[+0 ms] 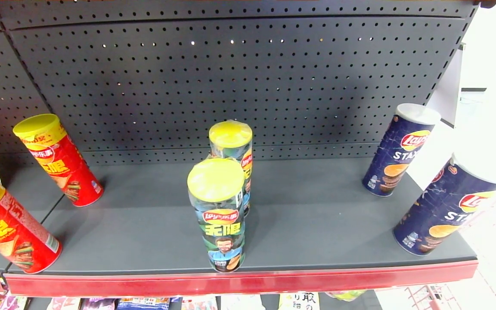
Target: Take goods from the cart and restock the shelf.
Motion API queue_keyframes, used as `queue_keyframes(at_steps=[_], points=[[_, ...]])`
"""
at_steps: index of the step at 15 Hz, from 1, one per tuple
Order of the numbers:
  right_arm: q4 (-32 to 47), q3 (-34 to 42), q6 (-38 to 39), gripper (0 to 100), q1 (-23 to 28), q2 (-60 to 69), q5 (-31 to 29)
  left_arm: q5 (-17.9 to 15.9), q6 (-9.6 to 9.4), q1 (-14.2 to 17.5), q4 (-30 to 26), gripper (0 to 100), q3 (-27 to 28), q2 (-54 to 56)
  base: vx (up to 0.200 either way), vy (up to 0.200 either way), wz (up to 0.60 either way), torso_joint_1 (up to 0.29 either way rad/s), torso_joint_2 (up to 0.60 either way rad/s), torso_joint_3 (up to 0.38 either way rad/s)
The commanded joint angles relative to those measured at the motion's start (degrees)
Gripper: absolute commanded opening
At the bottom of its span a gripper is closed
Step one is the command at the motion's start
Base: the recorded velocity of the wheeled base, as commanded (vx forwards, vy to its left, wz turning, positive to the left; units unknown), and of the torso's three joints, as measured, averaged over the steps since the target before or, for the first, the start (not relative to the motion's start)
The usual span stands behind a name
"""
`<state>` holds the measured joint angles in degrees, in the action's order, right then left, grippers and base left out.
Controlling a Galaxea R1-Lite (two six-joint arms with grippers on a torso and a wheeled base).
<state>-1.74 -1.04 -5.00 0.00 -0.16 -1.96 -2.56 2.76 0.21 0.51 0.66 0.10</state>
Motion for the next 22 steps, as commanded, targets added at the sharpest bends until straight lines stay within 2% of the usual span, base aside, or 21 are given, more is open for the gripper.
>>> queue_keyframes(at_steps=[1,2,3,4,12,17,20,22], points=[[-0.01,0.07,0.16,100,0.0,-0.02,0.03,0.1,0.06,0.06,-0.69,100,-0.57,-0.1,0.0,0.0,0.0,0.0,0.0,0.0],[-0.01,0.07,0.16,100,0.0,0.07,0.03,0.89,-0.03,0.06,-0.6,100,-0.57,-0.1,0.0,0.0,0.0,0.0,0.0,0.0],[-0.01,0.07,0.34,100,0.0,0.07,0.03,1.68,-2.32,0.06,-0.6,100,-0.66,-0.1,0.0,0.0,0.0,0.0,0.0,0.0],[-0.01,0.07,0.52,100,0.0,0.07,0.2,2.38,-2.93,0.06,-0.69,100,-0.66,-0.1,0.0,0.0,0.0,0.0,0.0,0.0],[0.34,-0.02,2.89,100,0.0,-0.02,1.44,2.47,-2.76,0.06,-0.69,100,-0.66,-0.1,0.0,0.0,0.0,0.0,0.0,0.0],[0.34,-0.02,2.71,100,0.0,0.07,0.64,2.56,-2.84,0.06,-0.69,100,-0.66,-0.1,-0.2,0.0,0.0,0.01,0.0,0.004],[0.16,0.07,2.8,100,-0.09,-0.02,-0.5,2.56,-2.84,0.06,-0.69,100,-0.66,-0.1,0.0,0.0,0.0,0.0,0.0,0.0],[0.07,0.07,2.71,100,0.0,-0.02,-0.76,2.56,-2.76,0.06,-0.69,100,-0.66,-0.1,0.0,0.2,0.0,0.0,0.0,0.002]])
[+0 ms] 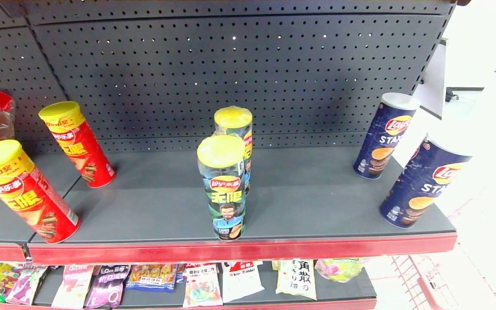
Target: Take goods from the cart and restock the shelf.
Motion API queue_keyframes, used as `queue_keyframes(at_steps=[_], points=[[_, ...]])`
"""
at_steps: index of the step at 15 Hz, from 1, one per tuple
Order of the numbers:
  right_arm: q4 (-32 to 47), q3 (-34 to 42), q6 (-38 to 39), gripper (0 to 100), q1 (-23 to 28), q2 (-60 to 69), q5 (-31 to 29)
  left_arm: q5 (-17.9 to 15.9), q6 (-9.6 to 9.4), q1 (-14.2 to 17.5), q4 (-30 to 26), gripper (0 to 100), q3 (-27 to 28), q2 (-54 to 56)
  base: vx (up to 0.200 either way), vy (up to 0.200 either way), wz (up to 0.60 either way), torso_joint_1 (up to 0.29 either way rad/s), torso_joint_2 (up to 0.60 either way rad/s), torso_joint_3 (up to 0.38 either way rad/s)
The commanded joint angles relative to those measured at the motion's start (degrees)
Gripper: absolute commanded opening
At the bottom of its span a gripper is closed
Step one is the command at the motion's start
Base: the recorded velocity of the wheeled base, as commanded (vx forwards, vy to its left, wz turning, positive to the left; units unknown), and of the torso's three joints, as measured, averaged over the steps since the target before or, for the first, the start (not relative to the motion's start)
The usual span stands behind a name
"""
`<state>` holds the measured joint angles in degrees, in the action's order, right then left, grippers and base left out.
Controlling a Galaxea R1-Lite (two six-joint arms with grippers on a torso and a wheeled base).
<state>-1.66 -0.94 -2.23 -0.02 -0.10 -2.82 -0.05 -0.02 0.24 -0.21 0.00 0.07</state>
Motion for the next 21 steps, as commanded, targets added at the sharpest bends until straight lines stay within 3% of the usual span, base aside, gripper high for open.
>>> queue_keyframes(at_steps=[1,14,21], points=[[-0.01,-0.03,0.03,100,-0.06,0.01,0.0,0.05,0.02,0.02,0.03,100,0.0,-0.07,0.0,0.2,0.0,0.007,0.0,0.002],[0.08,-0.03,-1.46,100,-0.06,-0.08,0.71,0.05,0.02,0.02,0.03,100,0.0,-0.07,0.0,0.015,0.0,0.001,0.0,0.0],[0.08,-0.03,1.79,100,-0.06,0.01,0.71,0.05,0.02,0.02,0.03,100,0.0,-0.07,0.0,0.0,0.0,0.0,0.0,0.0]])
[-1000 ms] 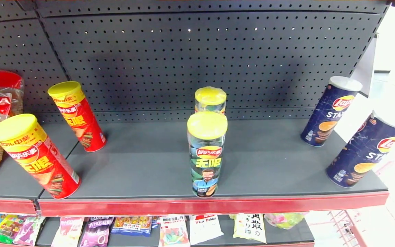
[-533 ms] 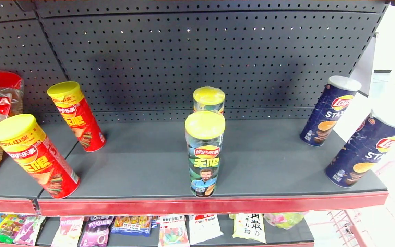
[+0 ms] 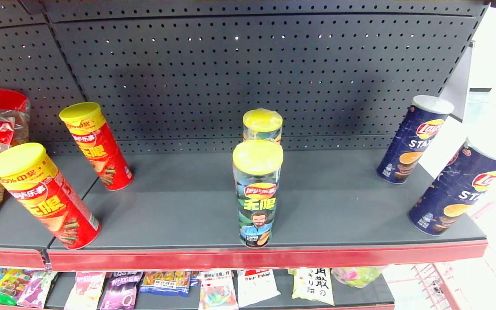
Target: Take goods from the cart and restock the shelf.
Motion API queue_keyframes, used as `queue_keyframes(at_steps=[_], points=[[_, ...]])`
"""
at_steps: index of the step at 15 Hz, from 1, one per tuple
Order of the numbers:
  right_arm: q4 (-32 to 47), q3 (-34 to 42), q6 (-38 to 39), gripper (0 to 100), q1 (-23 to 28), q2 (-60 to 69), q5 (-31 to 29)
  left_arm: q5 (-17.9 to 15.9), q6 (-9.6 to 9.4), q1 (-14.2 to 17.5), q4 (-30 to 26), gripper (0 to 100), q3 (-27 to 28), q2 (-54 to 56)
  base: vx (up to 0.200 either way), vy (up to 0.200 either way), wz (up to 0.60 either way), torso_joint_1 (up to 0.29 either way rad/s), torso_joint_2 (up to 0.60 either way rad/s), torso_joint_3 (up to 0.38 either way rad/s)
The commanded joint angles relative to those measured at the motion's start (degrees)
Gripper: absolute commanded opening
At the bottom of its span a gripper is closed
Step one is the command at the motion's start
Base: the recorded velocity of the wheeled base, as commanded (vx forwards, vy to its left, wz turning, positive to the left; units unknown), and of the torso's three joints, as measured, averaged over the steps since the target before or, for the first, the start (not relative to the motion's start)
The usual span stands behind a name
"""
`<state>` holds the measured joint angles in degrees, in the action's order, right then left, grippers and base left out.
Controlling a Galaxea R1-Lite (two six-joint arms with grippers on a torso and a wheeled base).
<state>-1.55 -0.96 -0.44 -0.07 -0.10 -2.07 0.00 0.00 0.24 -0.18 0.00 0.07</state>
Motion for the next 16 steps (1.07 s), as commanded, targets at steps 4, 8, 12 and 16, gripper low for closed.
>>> queue_keyframes(at_steps=[4,8,12,16], points=[[-0.03,0.0,1.49,100,-0.01,0.01,1.11,0.0,0.0,0.02,0.01,100,0.0,-0.07,0.0,0.0,0.0,0.0,0.0,0.0],[-0.03,0.0,1.85,100,-0.01,0.01,1.02,0.0,0.0,0.02,0.01,100,0.0,-0.07,0.0,0.0,0.0,0.0,0.0,0.0],[-1.79,-0.71,3.95,100,-0.1,-0.08,2.95,0.0,0.0,0.02,0.01,100,0.0,-0.07,0.0,0.0,0.0,0.0,0.0,0.0],[-2.23,-18.28,1.49,100,-4.15,-18.54,15.08,0.0,0.0,0.02,0.01,100,0.0,-0.07,0.0,0.0,0.0,0.0,0.0,0.0]])
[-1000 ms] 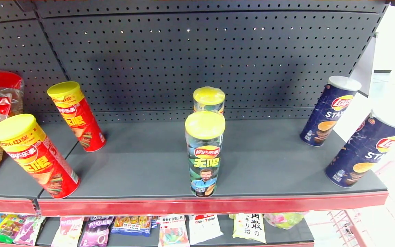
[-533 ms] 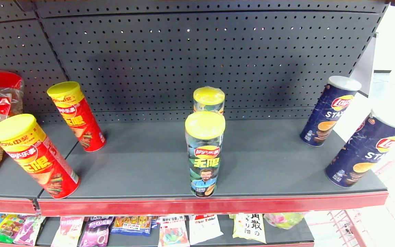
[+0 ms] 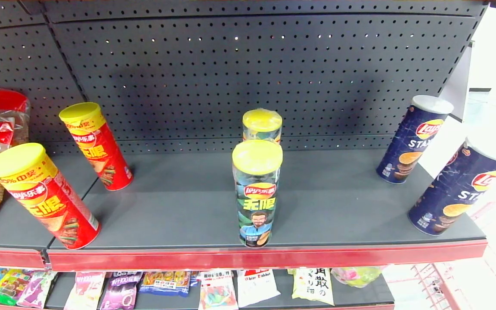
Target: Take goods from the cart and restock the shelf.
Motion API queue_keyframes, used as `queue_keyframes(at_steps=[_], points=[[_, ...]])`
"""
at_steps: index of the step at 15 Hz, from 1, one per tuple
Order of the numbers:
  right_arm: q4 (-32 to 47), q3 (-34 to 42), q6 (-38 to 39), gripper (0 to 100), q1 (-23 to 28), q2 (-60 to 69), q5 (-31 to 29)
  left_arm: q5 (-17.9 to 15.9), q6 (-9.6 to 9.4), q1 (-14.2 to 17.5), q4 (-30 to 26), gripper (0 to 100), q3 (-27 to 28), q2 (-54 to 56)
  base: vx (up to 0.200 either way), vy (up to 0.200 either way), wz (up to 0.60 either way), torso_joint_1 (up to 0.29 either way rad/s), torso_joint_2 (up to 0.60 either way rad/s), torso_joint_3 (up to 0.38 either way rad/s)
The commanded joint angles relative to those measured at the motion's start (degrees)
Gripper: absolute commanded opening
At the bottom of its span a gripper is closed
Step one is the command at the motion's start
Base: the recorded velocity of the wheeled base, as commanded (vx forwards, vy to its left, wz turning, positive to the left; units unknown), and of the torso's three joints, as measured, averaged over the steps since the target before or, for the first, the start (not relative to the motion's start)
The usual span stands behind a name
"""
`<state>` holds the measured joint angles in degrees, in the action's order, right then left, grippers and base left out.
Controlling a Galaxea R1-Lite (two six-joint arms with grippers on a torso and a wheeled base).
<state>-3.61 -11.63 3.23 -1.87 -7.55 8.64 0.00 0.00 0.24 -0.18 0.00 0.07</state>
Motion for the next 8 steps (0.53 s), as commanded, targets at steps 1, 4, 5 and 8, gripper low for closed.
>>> queue_keyframes(at_steps=[1,4,5,8], points=[[-0.26,-11.75,-4.99,100,-4.55,-22.07,13.07,0.0,0.0,0.02,0.01,100,0.0,-0.07,0.0,0.0,0.0,0.0,0.0,0.0],[-0.26,-16.85,-4.9,100,-6.04,-39.12,13.94,0.0,0.0,0.02,0.01,100,0.0,-0.07,0.0,0.0,0.0,0.0,0.0,0.0],[-0.26,-16.76,-4.81,100,-8.77,-42.64,13.51,0.0,0.0,0.02,0.01,100,0.0,-0.07,0.0,0.0,0.0,0.0,0.0,0.0],[-0.96,-18.52,6.96,100,-21.25,-51.69,8.5,0.0,0.0,0.02,0.01,100,0.0,-0.07,0.0,0.0,0.0,0.0,0.0,0.0]])
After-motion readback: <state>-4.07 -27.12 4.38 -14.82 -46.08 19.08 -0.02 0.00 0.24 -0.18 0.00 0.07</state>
